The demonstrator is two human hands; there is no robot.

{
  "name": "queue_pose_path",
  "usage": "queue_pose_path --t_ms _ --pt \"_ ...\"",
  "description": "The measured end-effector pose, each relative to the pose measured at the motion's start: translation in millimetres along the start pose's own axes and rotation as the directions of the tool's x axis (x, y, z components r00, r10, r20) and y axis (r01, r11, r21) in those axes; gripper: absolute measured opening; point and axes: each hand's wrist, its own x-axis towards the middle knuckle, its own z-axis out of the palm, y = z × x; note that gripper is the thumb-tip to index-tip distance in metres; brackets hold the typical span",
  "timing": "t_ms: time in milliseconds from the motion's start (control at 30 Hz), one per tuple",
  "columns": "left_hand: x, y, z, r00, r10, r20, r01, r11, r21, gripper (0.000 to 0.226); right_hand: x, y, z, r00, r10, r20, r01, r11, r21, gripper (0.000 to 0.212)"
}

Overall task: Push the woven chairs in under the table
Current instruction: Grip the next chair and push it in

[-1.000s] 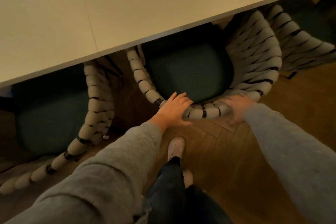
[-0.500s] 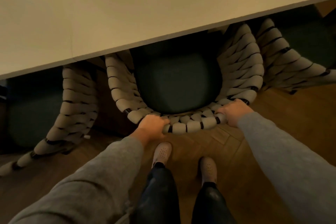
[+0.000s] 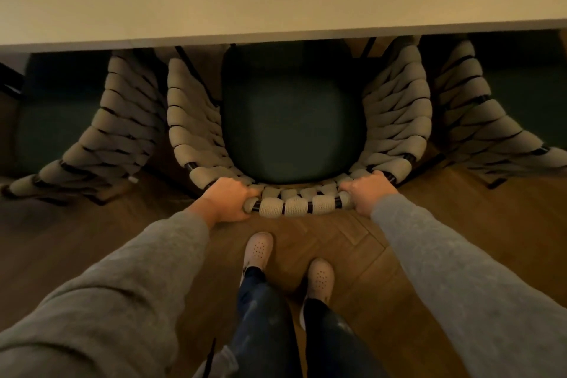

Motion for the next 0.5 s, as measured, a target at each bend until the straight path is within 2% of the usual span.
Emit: queue_pose_path --t_ms 500 --pt "17.1 -23.8 -11.8 1.000 0.024 0.020 -0.024 1.000 0.001 0.030 22.5 4.8 -13.7 1.000 -0.024 -0.011 0.024 1.000 0.017 0.032"
